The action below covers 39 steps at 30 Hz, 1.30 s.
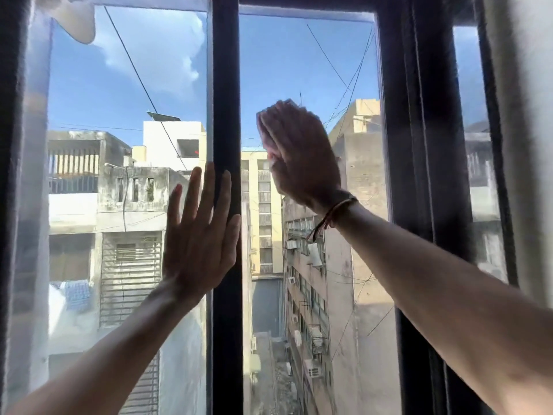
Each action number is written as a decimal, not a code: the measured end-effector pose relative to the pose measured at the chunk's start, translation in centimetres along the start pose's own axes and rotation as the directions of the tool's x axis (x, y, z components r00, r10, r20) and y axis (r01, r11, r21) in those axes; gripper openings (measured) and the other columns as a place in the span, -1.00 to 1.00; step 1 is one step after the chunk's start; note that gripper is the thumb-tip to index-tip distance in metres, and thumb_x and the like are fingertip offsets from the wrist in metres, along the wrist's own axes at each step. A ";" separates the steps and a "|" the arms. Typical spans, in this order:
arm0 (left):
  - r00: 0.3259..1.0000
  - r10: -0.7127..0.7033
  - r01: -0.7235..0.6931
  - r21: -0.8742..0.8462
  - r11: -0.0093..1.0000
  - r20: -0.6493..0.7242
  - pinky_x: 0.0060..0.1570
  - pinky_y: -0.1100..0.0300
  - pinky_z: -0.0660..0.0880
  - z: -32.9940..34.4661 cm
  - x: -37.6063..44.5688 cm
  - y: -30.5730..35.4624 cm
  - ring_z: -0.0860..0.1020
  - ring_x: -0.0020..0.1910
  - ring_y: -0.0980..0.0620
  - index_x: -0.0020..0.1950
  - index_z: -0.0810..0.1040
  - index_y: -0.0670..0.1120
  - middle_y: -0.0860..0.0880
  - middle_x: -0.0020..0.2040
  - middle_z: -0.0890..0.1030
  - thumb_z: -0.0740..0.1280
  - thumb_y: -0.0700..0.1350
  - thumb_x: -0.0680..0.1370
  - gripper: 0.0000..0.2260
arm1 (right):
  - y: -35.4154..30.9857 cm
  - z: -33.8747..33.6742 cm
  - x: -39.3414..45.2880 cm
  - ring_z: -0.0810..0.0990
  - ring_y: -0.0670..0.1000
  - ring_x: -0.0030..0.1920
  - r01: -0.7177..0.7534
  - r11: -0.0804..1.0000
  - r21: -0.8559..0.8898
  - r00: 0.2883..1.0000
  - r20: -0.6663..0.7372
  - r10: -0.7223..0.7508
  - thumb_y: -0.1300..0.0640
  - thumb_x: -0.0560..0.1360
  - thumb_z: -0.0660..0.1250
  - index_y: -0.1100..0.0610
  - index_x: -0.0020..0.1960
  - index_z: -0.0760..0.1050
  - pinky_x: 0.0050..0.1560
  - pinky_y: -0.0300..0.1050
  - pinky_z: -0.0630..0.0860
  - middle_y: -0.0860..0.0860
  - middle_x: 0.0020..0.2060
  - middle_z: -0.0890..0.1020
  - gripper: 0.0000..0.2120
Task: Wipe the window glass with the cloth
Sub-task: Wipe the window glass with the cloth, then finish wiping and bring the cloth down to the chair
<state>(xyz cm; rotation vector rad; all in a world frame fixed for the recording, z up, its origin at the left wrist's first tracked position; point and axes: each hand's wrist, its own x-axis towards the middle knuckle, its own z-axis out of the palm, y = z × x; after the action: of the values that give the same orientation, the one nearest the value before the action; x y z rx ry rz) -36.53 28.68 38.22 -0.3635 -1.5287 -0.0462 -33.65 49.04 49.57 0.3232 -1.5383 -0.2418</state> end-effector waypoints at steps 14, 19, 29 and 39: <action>0.984 -0.045 0.069 -0.139 0.988 0.171 0.69 -0.31 -0.01 -1.0 -0.3 1.2 0.01 0.74 -0.17 0.71 0.04 -0.12 -0.21 0.74 0.05 0.03 0.05 0.72 -0.42 | -3.0 -0.7 -22.9 0.34 0.20 0.71 0.134 0.963 0.234 0.973 0.155 -0.173 0.33 0.51 0.31 0.13 0.66 0.39 0.71 0.31 0.34 0.15 0.68 0.39 -0.29; 0.933 -0.013 0.227 -0.560 0.797 0.360 0.74 -0.05 0.07 -7.5 -7.0 3.0 0.07 0.73 0.01 0.67 0.10 -0.25 -0.20 0.72 0.10 0.17 -0.09 0.71 -0.43 | -8.3 -3.1 -29.6 0.49 0.16 0.61 0.028 0.901 0.434 0.949 0.270 -0.160 0.51 0.48 0.32 0.10 0.49 0.61 0.54 0.36 0.54 0.10 0.54 0.60 -0.36; 0.339 -0.169 0.901 -0.269 0.340 0.925 0.51 0.15 0.45 -27.3 -25.2 -3.9 0.51 0.46 0.20 0.52 0.45 0.18 0.08 0.47 0.59 0.56 0.14 0.42 -0.31 | -27.2 -16.1 -27.8 0.84 -0.04 -0.07 -0.826 -0.537 0.169 0.370 0.883 -0.290 0.35 0.34 0.40 -0.04 0.10 0.70 -0.16 -0.25 0.77 0.01 -0.06 0.87 -0.57; -0.367 -0.672 0.925 0.172 -0.340 0.643 -0.03 0.00 0.41 -53.0 -48.8 -7.3 0.51 -0.08 -0.05 0.00 0.65 -0.46 -0.17 -0.15 0.63 0.49 -0.06 0.40 -0.56 | -50.9 -28.6 -40.8 0.77 0.10 -0.20 -0.741 -0.061 -0.668 -0.362 0.475 -0.802 -0.16 0.72 0.26 0.16 0.09 0.78 -0.27 -0.12 0.70 0.16 -0.07 0.80 -0.54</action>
<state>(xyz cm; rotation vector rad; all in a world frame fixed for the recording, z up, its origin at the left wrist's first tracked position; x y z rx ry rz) 10.28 -1.55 -8.08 0.8220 -1.9286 -1.9968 -3.57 17.37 -6.74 0.0063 1.3964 -1.4737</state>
